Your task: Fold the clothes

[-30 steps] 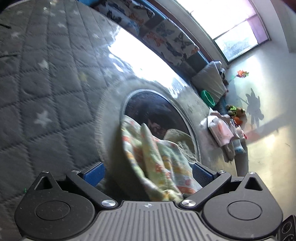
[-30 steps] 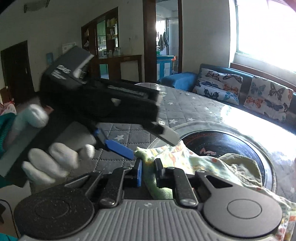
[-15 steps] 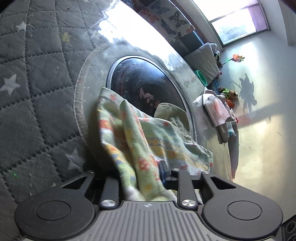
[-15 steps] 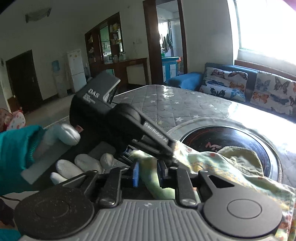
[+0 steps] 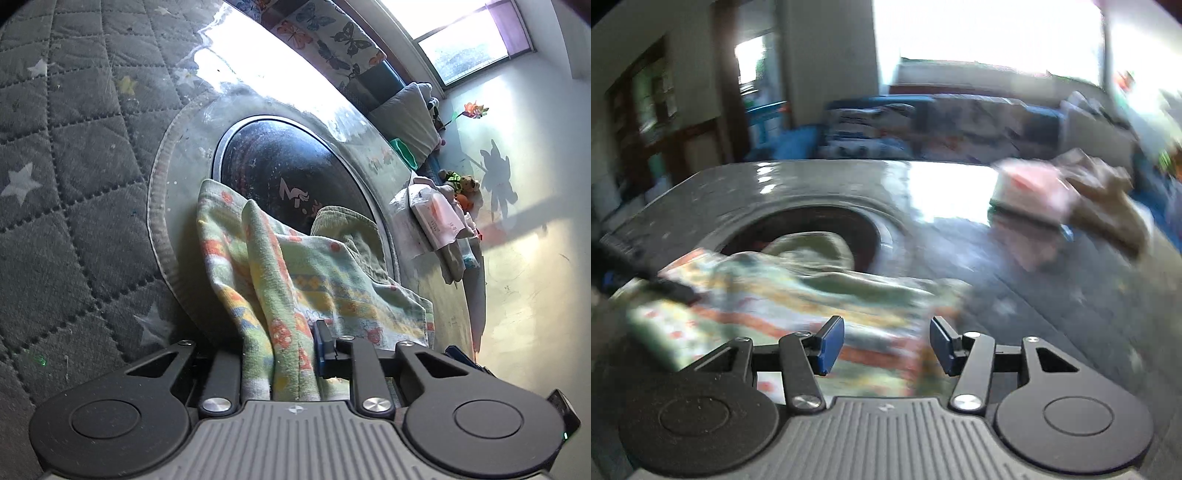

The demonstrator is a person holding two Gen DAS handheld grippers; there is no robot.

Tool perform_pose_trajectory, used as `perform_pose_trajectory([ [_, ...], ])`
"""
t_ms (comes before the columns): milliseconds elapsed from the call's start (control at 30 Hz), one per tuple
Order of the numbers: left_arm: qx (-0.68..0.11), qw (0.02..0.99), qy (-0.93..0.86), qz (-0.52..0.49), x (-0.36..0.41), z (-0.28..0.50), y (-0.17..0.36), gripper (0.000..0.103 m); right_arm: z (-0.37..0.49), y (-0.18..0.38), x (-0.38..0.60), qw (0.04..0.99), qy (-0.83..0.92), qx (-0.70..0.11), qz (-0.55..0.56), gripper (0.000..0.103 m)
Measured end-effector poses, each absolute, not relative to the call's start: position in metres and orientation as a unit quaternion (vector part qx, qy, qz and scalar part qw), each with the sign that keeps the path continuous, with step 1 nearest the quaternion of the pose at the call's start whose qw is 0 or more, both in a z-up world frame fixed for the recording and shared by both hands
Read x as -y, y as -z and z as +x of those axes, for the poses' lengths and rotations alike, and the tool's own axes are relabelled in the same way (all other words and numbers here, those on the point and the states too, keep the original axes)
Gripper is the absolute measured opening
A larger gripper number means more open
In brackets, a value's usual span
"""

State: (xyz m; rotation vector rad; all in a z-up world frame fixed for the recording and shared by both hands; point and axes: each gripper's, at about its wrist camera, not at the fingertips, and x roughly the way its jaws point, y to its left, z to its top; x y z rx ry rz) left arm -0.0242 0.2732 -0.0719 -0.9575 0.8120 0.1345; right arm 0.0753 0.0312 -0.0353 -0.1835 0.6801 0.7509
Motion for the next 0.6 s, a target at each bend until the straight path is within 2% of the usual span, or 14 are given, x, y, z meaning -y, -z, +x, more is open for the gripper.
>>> perform_pose_trajectory([
  [300,-0.381,0.811,-0.075,-0.437,-0.272,-0.023,0.069,0.022,0.089,0.059,-0.008,0.860,-0.353,-0.366,-0.039,0.048],
  [467,-0.385,0.816,-0.082,-0.424,-0.269,-0.019,0.066,0.022,0.086,0.059,-0.015,0.856,-0.363,-0.367,-0.027,0.018],
  [533,-0.388,0.821,-0.088,-0.409,-0.266,-0.016,0.064,0.022,0.087,0.059,-0.012,0.852,-0.365,-0.375,-0.008,0.012],
  [600,-0.391,0.827,-0.089,-0.394,-0.262,-0.013,0.058,0.021,0.086,0.058,-0.009,0.853,-0.367,-0.372,0.004,0.010],
])
